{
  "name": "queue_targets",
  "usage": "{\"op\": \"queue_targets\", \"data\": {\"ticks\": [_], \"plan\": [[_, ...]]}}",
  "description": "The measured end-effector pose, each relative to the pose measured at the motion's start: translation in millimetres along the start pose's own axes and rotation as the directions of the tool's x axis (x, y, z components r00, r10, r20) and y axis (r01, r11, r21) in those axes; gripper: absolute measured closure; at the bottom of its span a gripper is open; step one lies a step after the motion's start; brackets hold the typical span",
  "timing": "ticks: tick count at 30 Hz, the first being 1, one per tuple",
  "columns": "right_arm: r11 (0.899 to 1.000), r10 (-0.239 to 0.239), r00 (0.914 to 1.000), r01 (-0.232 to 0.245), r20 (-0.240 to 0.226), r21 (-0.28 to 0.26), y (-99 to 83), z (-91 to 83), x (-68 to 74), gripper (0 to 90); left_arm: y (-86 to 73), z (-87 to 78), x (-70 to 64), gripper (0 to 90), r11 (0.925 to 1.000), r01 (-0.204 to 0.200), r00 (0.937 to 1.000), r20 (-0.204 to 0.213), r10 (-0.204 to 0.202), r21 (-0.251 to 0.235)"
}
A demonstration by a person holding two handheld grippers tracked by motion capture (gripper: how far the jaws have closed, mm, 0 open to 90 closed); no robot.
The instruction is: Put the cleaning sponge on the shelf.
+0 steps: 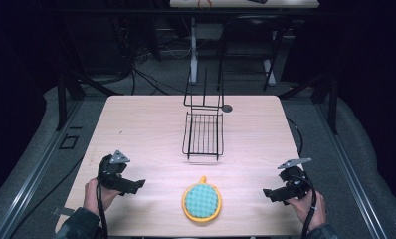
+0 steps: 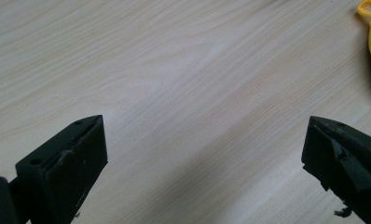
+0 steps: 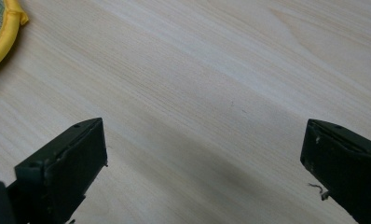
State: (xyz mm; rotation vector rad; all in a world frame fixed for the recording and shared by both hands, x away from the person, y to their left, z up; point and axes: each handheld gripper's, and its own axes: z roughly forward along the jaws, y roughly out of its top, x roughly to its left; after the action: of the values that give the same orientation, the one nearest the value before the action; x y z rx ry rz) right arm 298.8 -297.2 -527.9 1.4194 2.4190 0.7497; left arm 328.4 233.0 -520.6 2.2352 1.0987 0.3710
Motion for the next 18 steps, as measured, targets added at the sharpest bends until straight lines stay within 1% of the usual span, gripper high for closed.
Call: {"op": "queue_targets", "data": {"ticks": [5, 6, 9, 11, 13, 14, 17, 18], "plan": [[1.000, 0.004, 1.0000, -0.004, -0.005, 0.002, 0.1, 0.7, 0.6, 0.1, 1.4, -0.7, -2.1, 0.3, 1.0000, 0.000, 0.9999, 0.010, 0.000, -0.004], [1.000, 0.006, 0.9999, -0.006, -0.009, 0.003, 0.1, 0.7, 0.9, 0.2, 2.9, -1.3, -4.3, 0.3, 1.0000, -0.007, 0.9997, 0.022, 0.007, -0.001], [1.000, 0.002, 1.0000, -0.002, -0.007, 0.009, 0.2, 0.7, 0.6, 0.2, 4.6, -1.3, -7.8, 0.3, 1.0000, -0.009, 0.9996, 0.028, 0.009, -0.003], [1.000, 0.005, 0.9999, -0.004, -0.014, 0.007, 0.0, 1.3, 0.8, 0.3, 6.7, -0.7, -12.5, 0.3, 0.9998, -0.021, 0.9992, 0.035, 0.021, -0.007], [1.000, 0.001, 0.9999, -0.001, -0.012, 0.008, 0.0, 1.3, 0.6, 0.3, 7.2, -0.4, -13.8, 0.3, 0.9998, -0.018, 0.9990, 0.041, 0.019, -0.009], [1.000, -0.001, 0.9999, 0.001, -0.014, 0.012, 0.4, 0.8, 0.6, 0.4, 8.2, 0.2, -15.3, 0.3, 0.9998, -0.020, 0.9984, 0.053, 0.020, -0.008], [1.000, -0.002, 0.9999, 0.003, -0.011, 0.016, 0.4, 1.1, 0.6, 0.4, 9.3, 0.6, -17.0, 0.3, 0.9998, -0.017, 0.9979, 0.062, 0.017, -0.011], [1.000, -0.002, 1.0000, 0.002, -0.010, 0.011, 0.4, 1.3, 0.5, 0.4, 10.9, 0.1, -19.2, 0.3, 0.9997, -0.023, 0.9973, 0.070, 0.023, -0.008]]}}
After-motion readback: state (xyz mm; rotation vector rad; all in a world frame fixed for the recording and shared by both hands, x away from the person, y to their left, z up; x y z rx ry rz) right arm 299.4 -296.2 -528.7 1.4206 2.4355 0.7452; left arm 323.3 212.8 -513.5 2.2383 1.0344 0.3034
